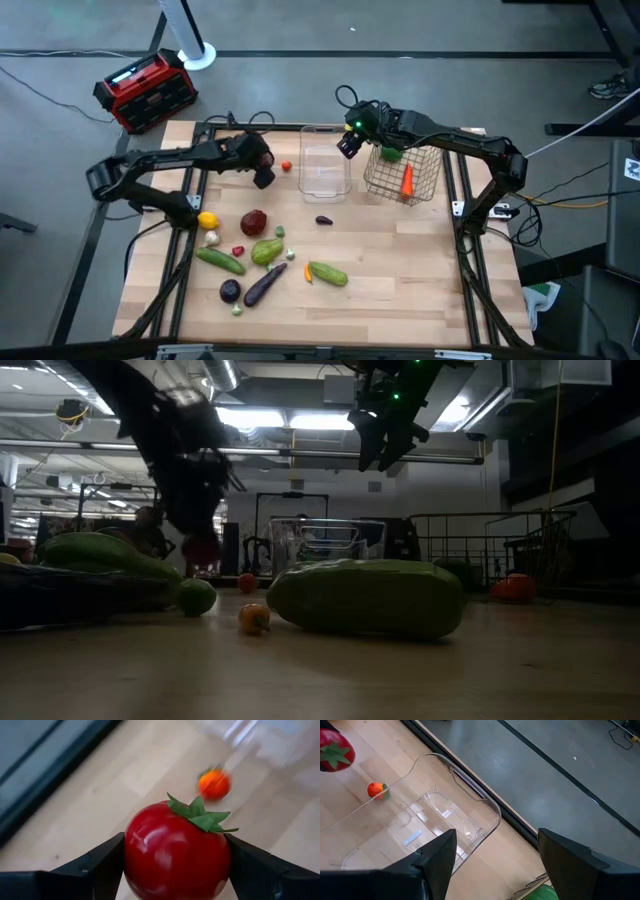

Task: Sort produce into baskets
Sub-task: Put the red tomato into the transparent bin

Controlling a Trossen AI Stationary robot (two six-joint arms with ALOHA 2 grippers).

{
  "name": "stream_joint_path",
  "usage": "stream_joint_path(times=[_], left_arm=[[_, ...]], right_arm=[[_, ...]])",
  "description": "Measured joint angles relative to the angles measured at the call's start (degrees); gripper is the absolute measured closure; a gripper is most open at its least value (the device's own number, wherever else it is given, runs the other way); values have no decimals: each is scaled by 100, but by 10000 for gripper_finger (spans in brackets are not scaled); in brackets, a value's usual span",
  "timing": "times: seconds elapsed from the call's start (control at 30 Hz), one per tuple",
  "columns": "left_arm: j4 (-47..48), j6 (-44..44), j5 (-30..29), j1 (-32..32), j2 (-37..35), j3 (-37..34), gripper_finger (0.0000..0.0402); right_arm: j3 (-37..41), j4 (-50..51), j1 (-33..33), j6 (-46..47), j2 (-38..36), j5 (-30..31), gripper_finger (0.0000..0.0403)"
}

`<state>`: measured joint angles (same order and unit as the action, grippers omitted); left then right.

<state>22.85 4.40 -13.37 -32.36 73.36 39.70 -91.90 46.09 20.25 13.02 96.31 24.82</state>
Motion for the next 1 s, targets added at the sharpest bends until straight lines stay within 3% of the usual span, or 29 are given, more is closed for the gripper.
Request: stream_joint_path(times=[0.2, 0.37, 0.67, 1.0], left_arm=[[-671, 130, 273, 460, -866, 73, 109], [-1879, 537, 581, 946, -971, 76, 105], [-3528, 723, 585, 1682, 216, 79, 104], [-4794, 616, 579, 1693, 1285, 79, 100]], right_arm=[[0, 1, 0, 0, 0, 0, 130], [0, 2, 0, 0, 0, 0, 130], [0, 2, 0, 0, 0, 0, 130], [0, 2, 0, 0, 0, 0, 130]])
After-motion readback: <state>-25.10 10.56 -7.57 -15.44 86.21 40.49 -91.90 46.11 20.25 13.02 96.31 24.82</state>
